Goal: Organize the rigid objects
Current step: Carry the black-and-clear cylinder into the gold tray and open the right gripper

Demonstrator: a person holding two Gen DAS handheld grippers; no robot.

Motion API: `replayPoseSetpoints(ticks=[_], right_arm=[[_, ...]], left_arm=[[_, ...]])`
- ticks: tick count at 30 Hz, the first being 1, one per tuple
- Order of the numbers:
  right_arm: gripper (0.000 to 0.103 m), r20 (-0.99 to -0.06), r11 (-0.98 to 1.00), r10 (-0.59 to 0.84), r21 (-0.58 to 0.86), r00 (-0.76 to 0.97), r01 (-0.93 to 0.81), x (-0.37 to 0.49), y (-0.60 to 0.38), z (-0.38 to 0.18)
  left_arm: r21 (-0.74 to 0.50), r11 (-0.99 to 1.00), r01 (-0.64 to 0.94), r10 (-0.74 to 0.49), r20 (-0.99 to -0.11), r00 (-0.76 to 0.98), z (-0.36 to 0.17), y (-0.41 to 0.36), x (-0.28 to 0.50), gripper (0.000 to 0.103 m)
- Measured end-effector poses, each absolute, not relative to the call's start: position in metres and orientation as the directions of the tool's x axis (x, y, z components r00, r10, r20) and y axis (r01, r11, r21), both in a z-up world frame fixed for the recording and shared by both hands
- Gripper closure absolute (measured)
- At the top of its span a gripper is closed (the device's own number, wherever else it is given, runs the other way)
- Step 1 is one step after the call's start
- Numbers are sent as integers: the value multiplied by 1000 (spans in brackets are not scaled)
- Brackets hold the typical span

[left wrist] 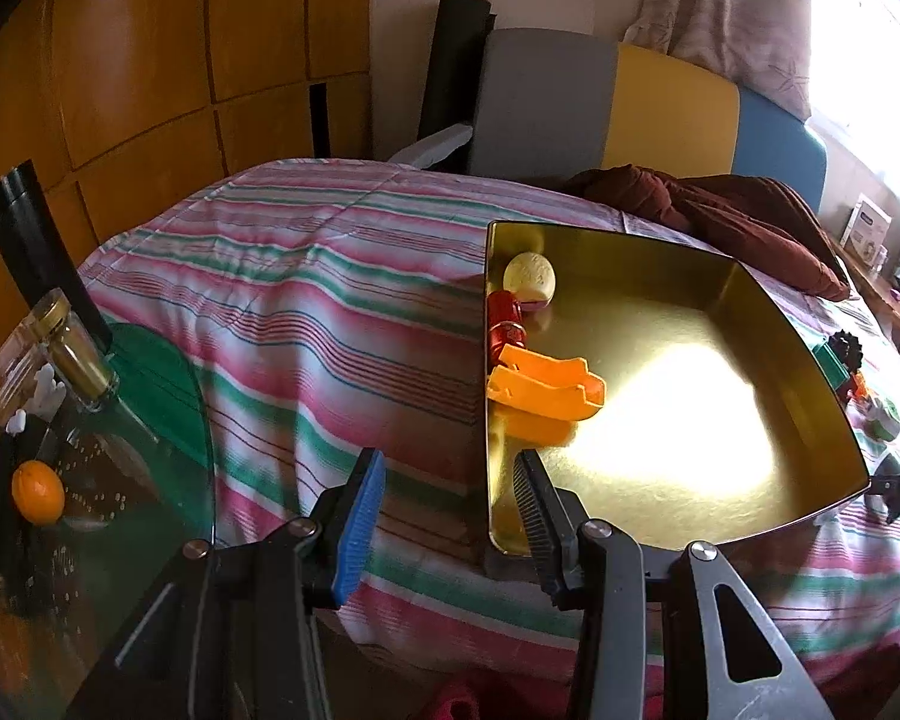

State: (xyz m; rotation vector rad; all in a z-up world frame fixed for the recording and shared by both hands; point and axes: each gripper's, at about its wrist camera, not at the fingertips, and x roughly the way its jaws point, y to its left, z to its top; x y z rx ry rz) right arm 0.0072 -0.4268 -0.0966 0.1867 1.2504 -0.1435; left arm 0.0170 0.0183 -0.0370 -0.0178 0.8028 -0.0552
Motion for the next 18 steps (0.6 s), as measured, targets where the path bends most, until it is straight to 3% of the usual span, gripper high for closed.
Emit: replayPoseSetpoints(ticks=[9, 18], right_arm=[[60, -885, 963, -8, 118, 465, 241, 5, -402, -47], [60, -772, 984, 139, 180, 620, 3, 27, -347, 19]], left_arm=[[-40, 999, 25, -46, -716, 697, -38, 26, 16, 57], [-47, 999, -3, -31, -714, 700, -39, 35, 16, 57]])
